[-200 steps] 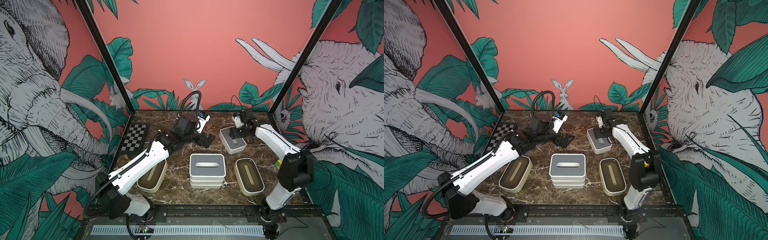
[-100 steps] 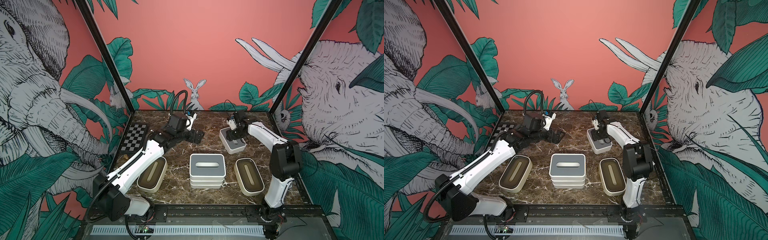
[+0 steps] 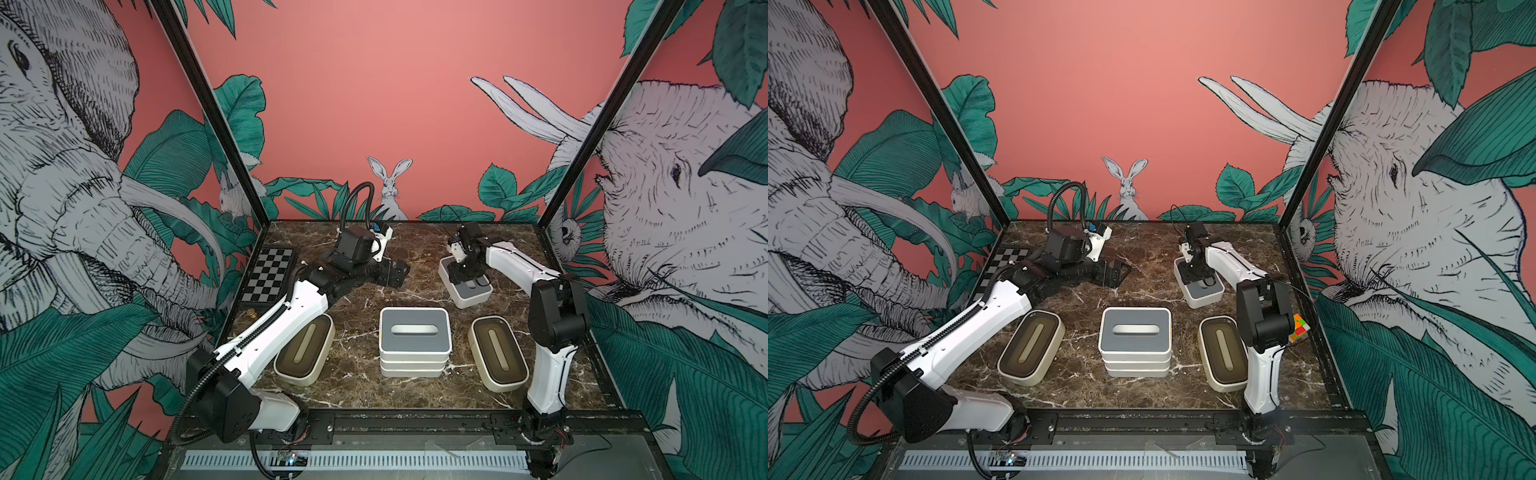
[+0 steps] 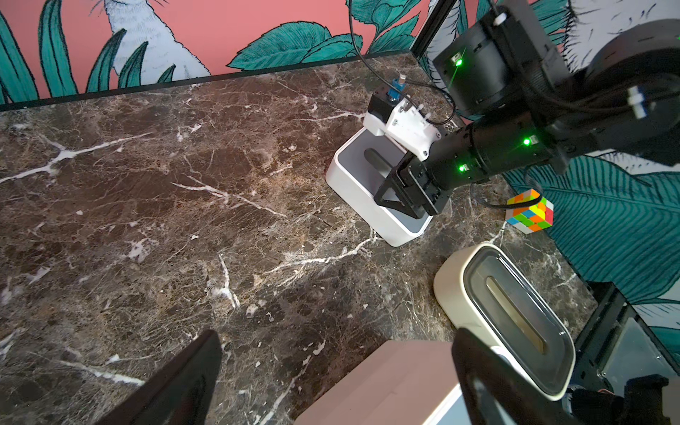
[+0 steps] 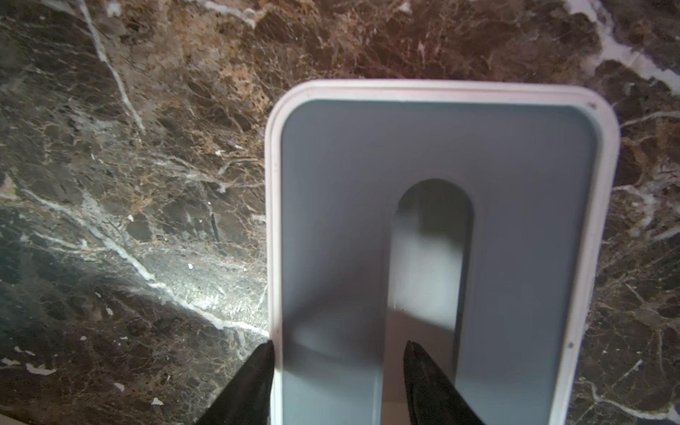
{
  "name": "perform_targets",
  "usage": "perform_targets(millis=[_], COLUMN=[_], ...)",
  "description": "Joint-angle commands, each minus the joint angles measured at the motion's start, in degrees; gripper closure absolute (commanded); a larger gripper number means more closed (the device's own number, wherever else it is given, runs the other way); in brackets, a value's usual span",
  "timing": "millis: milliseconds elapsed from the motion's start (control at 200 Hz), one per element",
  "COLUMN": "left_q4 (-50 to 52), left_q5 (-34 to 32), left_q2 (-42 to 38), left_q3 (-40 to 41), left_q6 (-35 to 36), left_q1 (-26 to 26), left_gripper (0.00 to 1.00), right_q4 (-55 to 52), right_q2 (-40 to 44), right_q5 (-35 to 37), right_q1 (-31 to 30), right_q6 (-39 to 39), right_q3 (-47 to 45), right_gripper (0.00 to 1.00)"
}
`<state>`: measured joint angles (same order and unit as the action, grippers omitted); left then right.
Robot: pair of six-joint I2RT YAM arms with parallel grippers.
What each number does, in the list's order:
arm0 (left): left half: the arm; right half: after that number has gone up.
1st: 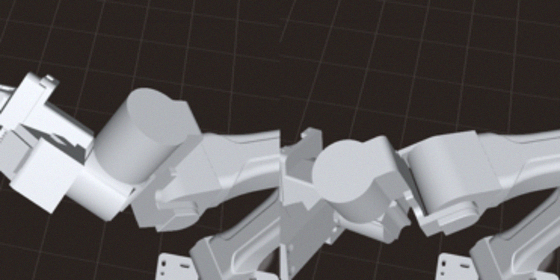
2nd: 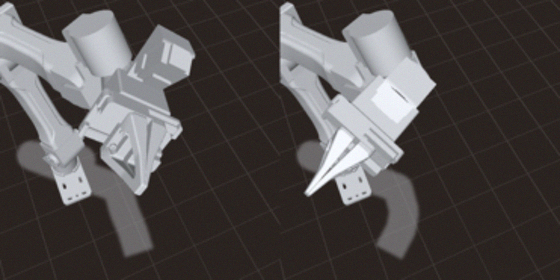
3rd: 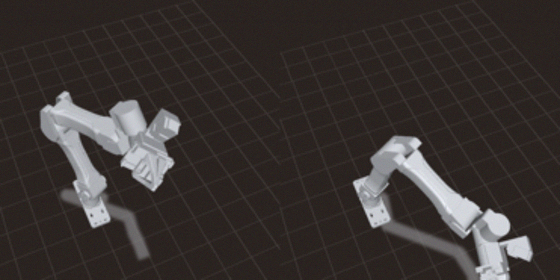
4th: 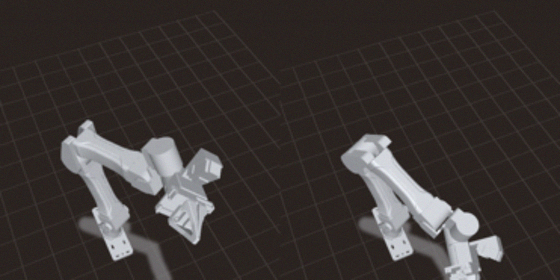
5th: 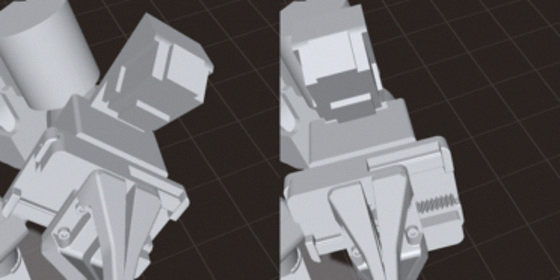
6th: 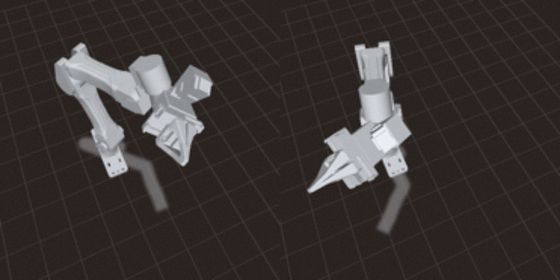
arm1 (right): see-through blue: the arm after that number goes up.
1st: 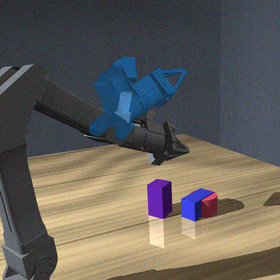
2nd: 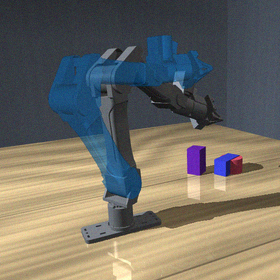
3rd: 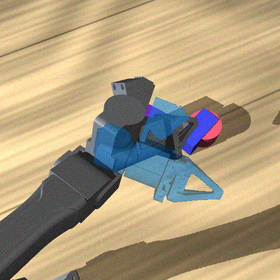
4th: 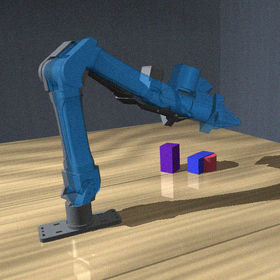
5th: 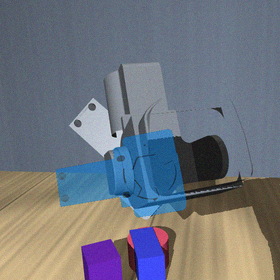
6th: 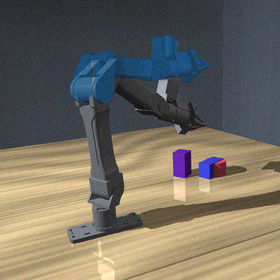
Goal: Stack the tissue boxes
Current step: Pick up the tissue box from the center of the board.
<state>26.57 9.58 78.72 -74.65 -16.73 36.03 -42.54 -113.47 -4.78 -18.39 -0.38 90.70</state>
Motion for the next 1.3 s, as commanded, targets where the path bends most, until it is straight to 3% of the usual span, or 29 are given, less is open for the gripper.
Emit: perform_targets(millis=[0,890,1295], left_q4=[-1.3,-2.2,-2.3], left_q5=[1.0,1.6,1.4], left_q2=[-1.1,-1.6,-2.5], left_q3=[0.4,2.1,3.3], left_q6=[-0.7,-2.2,-1.7], left_q1=[-0.5,-0.9,-0.9], left_gripper=[0.00,0.00,0.01], right_q4=[-1.4,0.3,-1.3], right_q2=[-0.1,1.8,0.8], right_q5=[1.4,-2.0,0.0], right_q1=[-0.4,-1.6,-2.2], right_q6=[0.6,1.5,1.9], right_q3=[-0.1,-2.3,-1.3], right_gripper=[0.44,0.33,0.28])
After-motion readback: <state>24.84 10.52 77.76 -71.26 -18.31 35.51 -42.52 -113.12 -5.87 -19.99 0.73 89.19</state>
